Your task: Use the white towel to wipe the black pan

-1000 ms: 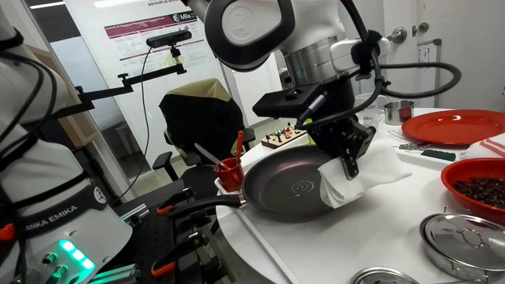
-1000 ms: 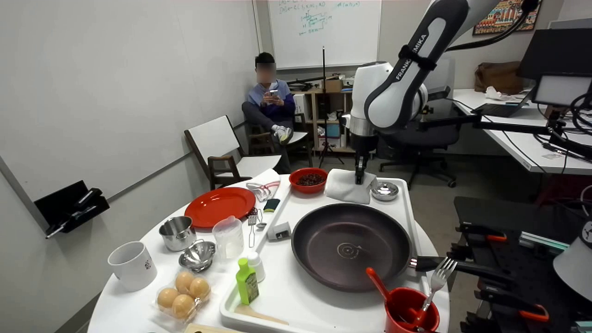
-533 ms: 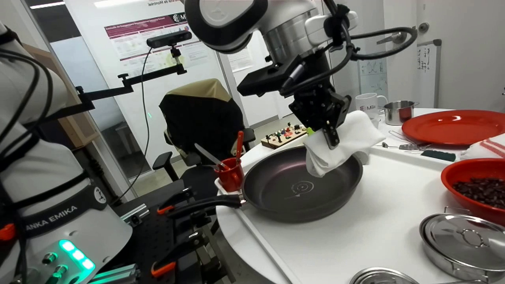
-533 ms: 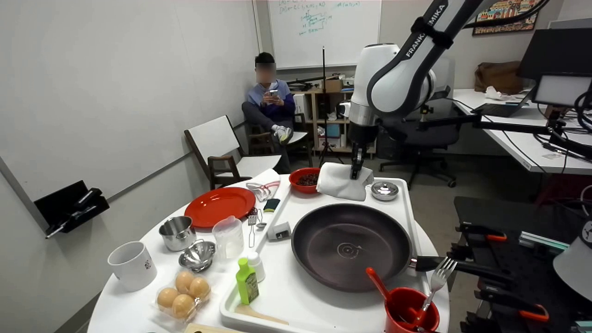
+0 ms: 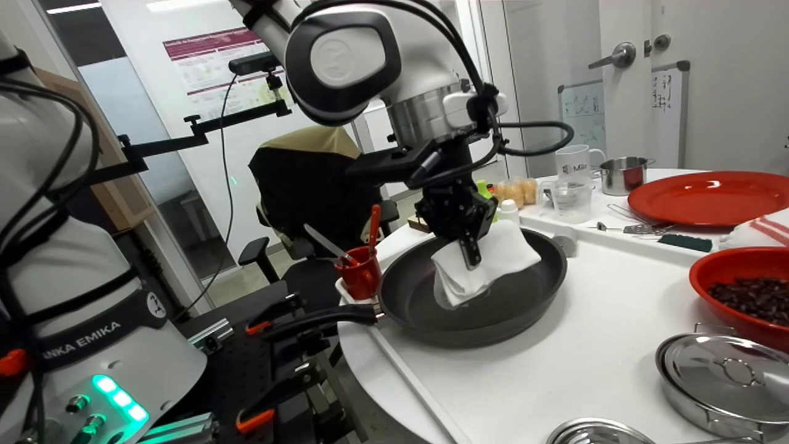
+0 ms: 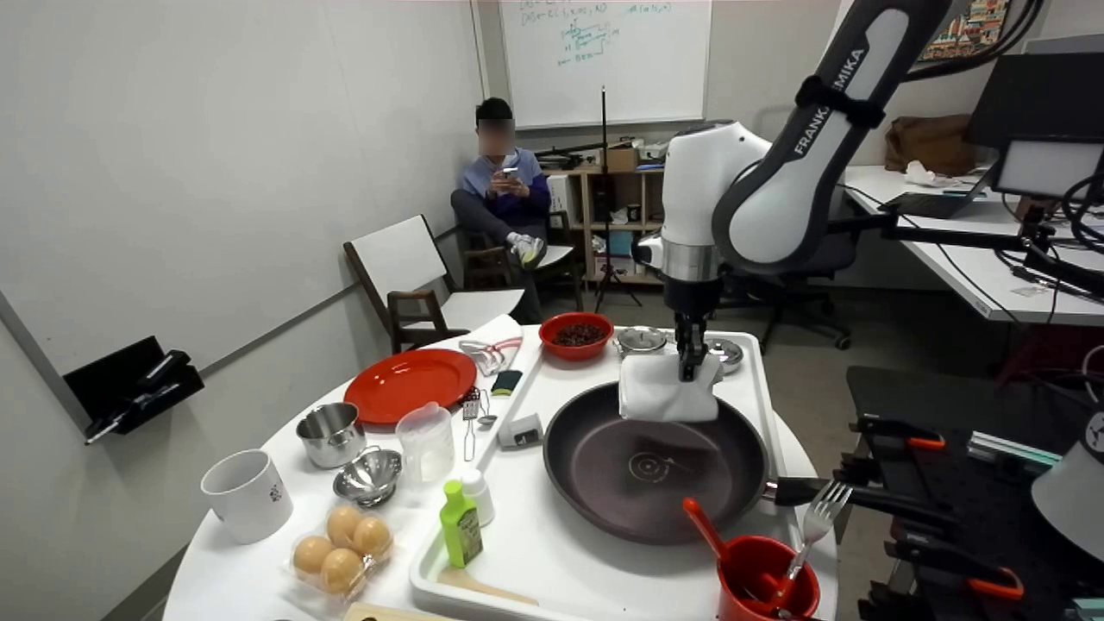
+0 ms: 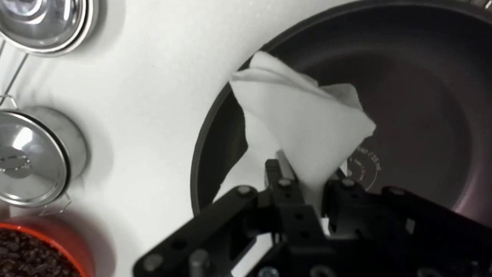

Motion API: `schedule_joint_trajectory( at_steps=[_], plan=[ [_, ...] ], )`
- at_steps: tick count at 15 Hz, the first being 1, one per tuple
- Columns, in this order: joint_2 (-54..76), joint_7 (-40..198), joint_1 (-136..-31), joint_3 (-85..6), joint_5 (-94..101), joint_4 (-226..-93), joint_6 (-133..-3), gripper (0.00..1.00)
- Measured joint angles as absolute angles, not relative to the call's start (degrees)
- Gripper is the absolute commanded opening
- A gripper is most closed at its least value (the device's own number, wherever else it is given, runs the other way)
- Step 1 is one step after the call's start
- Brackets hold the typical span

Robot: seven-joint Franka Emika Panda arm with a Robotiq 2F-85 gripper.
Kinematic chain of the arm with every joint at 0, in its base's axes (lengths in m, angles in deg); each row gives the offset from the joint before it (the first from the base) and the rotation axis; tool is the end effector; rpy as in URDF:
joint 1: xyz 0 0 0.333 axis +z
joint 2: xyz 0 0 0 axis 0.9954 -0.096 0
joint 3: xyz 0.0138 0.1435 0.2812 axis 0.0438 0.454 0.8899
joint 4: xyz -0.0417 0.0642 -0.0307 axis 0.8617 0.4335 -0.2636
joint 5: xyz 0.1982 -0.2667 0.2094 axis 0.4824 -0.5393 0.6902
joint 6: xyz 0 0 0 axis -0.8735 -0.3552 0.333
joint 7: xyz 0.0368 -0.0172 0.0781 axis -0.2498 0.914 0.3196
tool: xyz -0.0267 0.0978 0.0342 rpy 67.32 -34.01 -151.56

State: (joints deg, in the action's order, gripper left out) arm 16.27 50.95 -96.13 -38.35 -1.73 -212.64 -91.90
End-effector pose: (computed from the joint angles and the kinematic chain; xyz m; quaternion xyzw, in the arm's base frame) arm 0.4475 -0.1121 0.2050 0.9896 0.1392 0.0085 0.0355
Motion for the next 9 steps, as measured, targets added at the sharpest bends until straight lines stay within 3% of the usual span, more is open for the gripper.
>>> schedule_joint_trajectory(
  at_steps=[9],
  plan=[
    [6.1, 59.4, -93.0, -44.1, -9.0, -209.2, -91.7, 0.09]
  ],
)
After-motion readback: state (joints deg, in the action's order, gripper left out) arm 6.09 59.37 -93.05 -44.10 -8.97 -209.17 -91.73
